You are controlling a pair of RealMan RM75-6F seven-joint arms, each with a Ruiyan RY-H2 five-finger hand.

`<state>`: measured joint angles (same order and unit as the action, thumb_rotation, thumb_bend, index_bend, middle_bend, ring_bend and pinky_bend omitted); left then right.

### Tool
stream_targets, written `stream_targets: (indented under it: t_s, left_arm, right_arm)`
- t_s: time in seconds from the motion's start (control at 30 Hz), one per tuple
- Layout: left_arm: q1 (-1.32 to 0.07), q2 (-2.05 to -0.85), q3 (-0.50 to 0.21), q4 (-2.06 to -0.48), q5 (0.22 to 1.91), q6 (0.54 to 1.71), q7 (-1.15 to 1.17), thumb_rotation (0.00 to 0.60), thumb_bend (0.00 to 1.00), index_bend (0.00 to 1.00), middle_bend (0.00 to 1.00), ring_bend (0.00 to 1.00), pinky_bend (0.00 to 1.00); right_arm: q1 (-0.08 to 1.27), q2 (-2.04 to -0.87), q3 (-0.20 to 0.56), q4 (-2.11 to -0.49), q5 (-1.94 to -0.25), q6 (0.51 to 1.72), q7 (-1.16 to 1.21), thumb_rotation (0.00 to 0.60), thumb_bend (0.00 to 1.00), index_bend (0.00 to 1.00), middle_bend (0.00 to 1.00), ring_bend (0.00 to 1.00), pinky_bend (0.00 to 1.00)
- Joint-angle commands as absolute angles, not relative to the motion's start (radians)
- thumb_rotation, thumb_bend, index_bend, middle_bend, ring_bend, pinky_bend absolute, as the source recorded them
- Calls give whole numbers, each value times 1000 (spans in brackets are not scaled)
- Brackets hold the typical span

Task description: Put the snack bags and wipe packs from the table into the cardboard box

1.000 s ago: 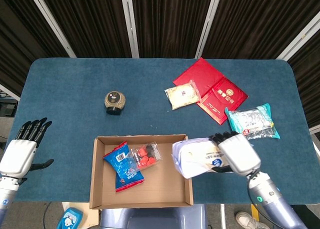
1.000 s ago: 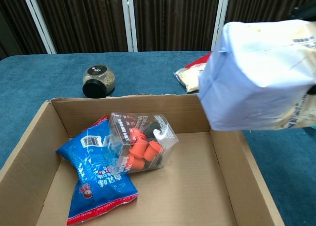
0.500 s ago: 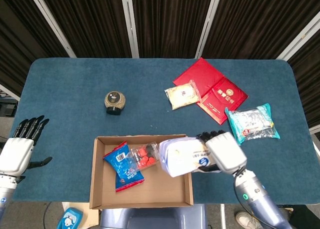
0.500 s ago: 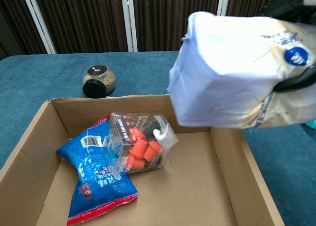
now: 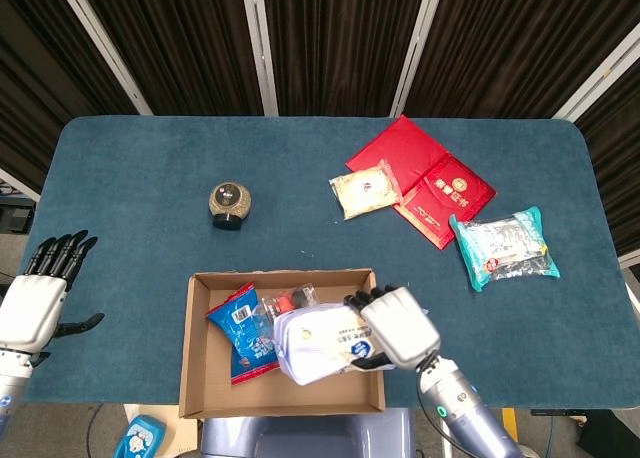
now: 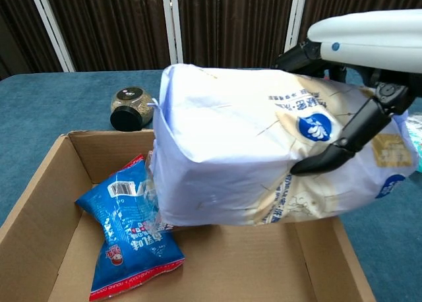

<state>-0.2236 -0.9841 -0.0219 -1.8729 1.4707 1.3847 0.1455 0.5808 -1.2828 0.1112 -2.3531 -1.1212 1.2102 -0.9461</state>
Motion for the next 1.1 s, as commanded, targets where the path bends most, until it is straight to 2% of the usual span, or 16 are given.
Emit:
stream_targets:
  t_s: [0.03,0.1,0.2,0.27,0.37,0.47,0.57,0.67,0.97,1.1]
  left_arm:
    - [-223,-984,-22,-1871,1472,1384,146,600,0,0,0,0,0]
    - [-222,-984,-23,-1871,1473,1384,146,600,0,0,0,0,0]
    - [-221,-983,-26,-1870,1472,1384,143,600,0,0,0,0,0]
    - [-221,-983,-28,-1869,1471,1383,142,600,0,0,0,0,0]
    - [-220,-981,-28,-1869,1471,1380,141,600,0,0,0,0,0]
    - [-219,-982,-29,-1869,1472,1380,143,600,0,0,0,0,0]
    - [-218,-981,-31,-1869,1474,1382,142,600,0,0,0,0,0]
    - [-217,-982,-33,-1869,1473,1382,139,600,0,0,0,0,0]
    - [-216,-982,-36,-1870,1472,1379,140,600,0,0,0,0,0]
    - [-213,-980,-37,-1872,1476,1384,138,600,0,0,0,0,0]
  right_arm:
    - [599,-1335,110,-2356,-1094,1237,-977,600,116,673,626,626,719]
    - [607,-1361,110,-2356,-1083,1248,-993,600,114,651,604,609,704]
    - [616,-1396,103,-2356,-1069,1262,-1010,600,105,545,502,522,617]
    - [623,-1413,95,-2356,-1060,1268,-1020,600,86,382,349,370,492]
    - [629,-1419,89,-2356,-1054,1277,-1033,600,59,177,167,193,371]
    - [635,-1424,89,-2356,-1046,1297,-1051,600,43,40,47,73,267]
    - [637,-1425,95,-2356,-1043,1321,-1059,600,37,0,0,5,201]
    - [640,-1417,107,-2356,-1033,1341,-1056,600,36,0,0,0,175]
    - [655,-1358,159,-2356,-1024,1375,-1036,600,35,0,0,0,169]
    - [660,-1290,189,-2356,-1015,1397,-1048,600,35,0,0,0,163]
